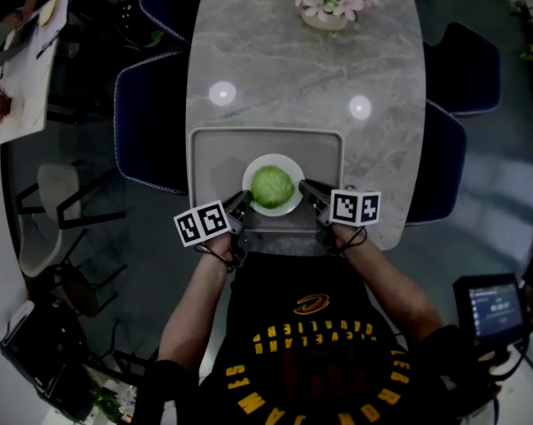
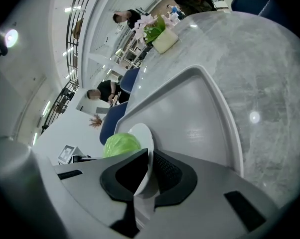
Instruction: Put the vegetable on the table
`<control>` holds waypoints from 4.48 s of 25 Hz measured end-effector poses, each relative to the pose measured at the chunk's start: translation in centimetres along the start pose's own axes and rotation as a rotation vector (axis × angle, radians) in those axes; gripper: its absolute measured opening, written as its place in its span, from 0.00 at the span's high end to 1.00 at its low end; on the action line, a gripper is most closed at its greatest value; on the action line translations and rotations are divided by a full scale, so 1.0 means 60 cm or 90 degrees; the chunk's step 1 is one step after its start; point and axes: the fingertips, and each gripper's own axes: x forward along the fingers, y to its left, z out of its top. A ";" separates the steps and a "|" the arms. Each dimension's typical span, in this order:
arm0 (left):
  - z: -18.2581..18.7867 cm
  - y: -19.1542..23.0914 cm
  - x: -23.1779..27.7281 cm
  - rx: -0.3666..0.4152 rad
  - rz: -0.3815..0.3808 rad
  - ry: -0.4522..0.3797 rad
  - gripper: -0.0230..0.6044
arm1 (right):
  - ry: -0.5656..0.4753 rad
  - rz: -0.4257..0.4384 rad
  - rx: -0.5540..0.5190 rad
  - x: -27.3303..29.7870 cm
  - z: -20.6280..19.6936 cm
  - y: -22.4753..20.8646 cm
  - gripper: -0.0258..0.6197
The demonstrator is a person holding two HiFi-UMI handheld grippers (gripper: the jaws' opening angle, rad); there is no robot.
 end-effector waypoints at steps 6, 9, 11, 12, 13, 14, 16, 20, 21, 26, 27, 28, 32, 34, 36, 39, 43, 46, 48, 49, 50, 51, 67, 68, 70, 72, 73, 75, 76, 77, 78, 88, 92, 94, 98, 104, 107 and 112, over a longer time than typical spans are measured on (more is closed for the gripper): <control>0.005 -0.007 0.005 0.015 0.001 -0.004 0.90 | -0.005 0.004 -0.005 -0.003 0.006 -0.003 0.90; 0.001 -0.018 -0.008 0.028 -0.006 -0.001 0.91 | -0.016 0.002 0.001 -0.015 -0.001 0.005 0.90; -0.001 -0.029 -0.017 0.036 -0.015 0.003 0.91 | -0.028 0.000 0.008 -0.026 -0.004 0.013 0.90; -0.002 -0.034 -0.020 0.040 -0.020 0.005 0.91 | -0.035 -0.001 0.013 -0.032 -0.005 0.015 0.90; -0.002 -0.040 -0.022 0.044 -0.025 0.007 0.91 | -0.042 -0.001 0.018 -0.037 -0.005 0.016 0.90; -0.003 -0.044 -0.023 0.049 -0.029 0.009 0.91 | -0.049 -0.001 0.024 -0.043 -0.006 0.017 0.90; -0.007 -0.052 -0.025 0.060 -0.036 0.016 0.91 | -0.064 -0.002 0.034 -0.053 -0.009 0.018 0.90; -0.017 -0.063 -0.010 0.076 -0.051 0.032 0.91 | -0.091 -0.009 0.054 -0.070 -0.016 0.001 0.90; -0.020 -0.067 -0.006 0.078 -0.055 0.038 0.91 | -0.099 -0.011 0.060 -0.075 -0.016 -0.003 0.90; -0.032 -0.098 0.002 0.103 -0.082 0.064 0.92 | -0.144 -0.024 0.083 -0.113 -0.019 -0.010 0.90; -0.034 -0.105 0.005 0.109 -0.088 0.069 0.92 | -0.154 -0.026 0.087 -0.121 -0.018 -0.013 0.90; -0.036 -0.113 0.009 0.115 -0.095 0.075 0.92 | -0.164 -0.029 0.092 -0.129 -0.018 -0.016 0.90; -0.043 -0.139 0.027 0.140 -0.114 0.101 0.92 | -0.208 -0.041 0.121 -0.155 -0.015 -0.033 0.90; -0.051 -0.148 0.034 0.150 -0.116 0.113 0.92 | -0.222 -0.043 0.134 -0.166 -0.020 -0.041 0.90; -0.061 -0.156 0.039 0.157 -0.116 0.123 0.92 | -0.232 -0.043 0.143 -0.178 -0.025 -0.047 0.90; -0.074 -0.171 0.051 0.169 -0.113 0.134 0.92 | -0.244 -0.042 0.155 -0.197 -0.026 -0.061 0.90; -0.095 -0.188 0.073 0.174 -0.101 0.136 0.92 | -0.244 -0.043 0.161 -0.220 -0.025 -0.089 0.90; -0.114 -0.201 0.085 0.165 -0.097 0.130 0.92 | -0.240 -0.040 0.154 -0.240 -0.022 -0.104 0.90; -0.130 -0.209 0.092 0.158 -0.095 0.126 0.92 | -0.238 -0.039 0.148 -0.254 -0.020 -0.115 0.90; -0.137 -0.214 0.096 0.156 -0.094 0.124 0.92 | -0.236 -0.039 0.146 -0.262 -0.019 -0.121 0.90; -0.144 -0.220 0.101 0.155 -0.093 0.123 0.92 | -0.233 -0.038 0.145 -0.270 -0.018 -0.128 0.90; -0.151 -0.227 0.107 0.153 -0.092 0.121 0.92 | -0.230 -0.037 0.143 -0.278 -0.015 -0.136 0.90; -0.243 -0.299 0.212 0.144 -0.075 0.115 0.92 | -0.208 -0.041 0.140 -0.376 0.000 -0.258 0.90; -0.248 -0.303 0.219 0.145 -0.074 0.115 0.92 | -0.208 -0.042 0.140 -0.381 0.002 -0.266 0.90; -0.258 -0.309 0.233 0.149 -0.071 0.115 0.92 | -0.206 -0.044 0.139 -0.391 0.005 -0.280 0.90; -0.268 -0.316 0.246 0.153 -0.066 0.116 0.92 | -0.203 -0.049 0.138 -0.402 0.006 -0.294 0.90; -0.273 -0.319 0.252 0.153 -0.065 0.116 0.92 | -0.202 -0.052 0.137 -0.407 0.006 -0.300 0.90; -0.282 -0.325 0.262 0.150 -0.064 0.116 0.92 | -0.201 -0.054 0.136 -0.416 0.008 -0.312 0.90; -0.286 -0.327 0.267 0.148 -0.064 0.115 0.92 | -0.200 -0.055 0.135 -0.420 0.009 -0.316 0.90; -0.289 -0.329 0.271 0.145 -0.064 0.114 0.92 | -0.199 -0.055 0.134 -0.423 0.010 -0.320 0.90; -0.292 -0.329 0.274 0.143 -0.063 0.113 0.92 | -0.197 -0.054 0.133 -0.425 0.010 -0.324 0.90; -0.306 -0.321 0.310 0.155 -0.034 0.118 0.92 | -0.173 -0.062 0.132 -0.417 0.006 -0.367 0.90; -0.313 -0.304 0.313 0.154 -0.017 0.114 0.92 | -0.161 -0.070 0.118 -0.410 -0.005 -0.372 0.90; -0.315 -0.298 0.317 0.155 -0.008 0.112 0.92 | -0.155 -0.076 0.113 -0.406 -0.009 -0.376 0.90; -0.317 -0.292 0.324 0.166 0.007 0.110 0.92 | -0.146 -0.084 0.109 -0.402 -0.013 -0.383 0.90; -0.319 -0.286 0.326 0.173 0.034 0.113 0.92 | -0.135 -0.092 0.107 -0.397 -0.018 -0.388 0.90; -0.318 -0.286 0.326 0.174 0.037 0.112 0.92 | -0.138 -0.092 0.107 -0.396 -0.016 -0.387 0.90; -0.318 -0.287 0.329 0.200 0.048 0.116 0.91 | -0.142 -0.102 0.105 -0.396 -0.017 -0.390 0.90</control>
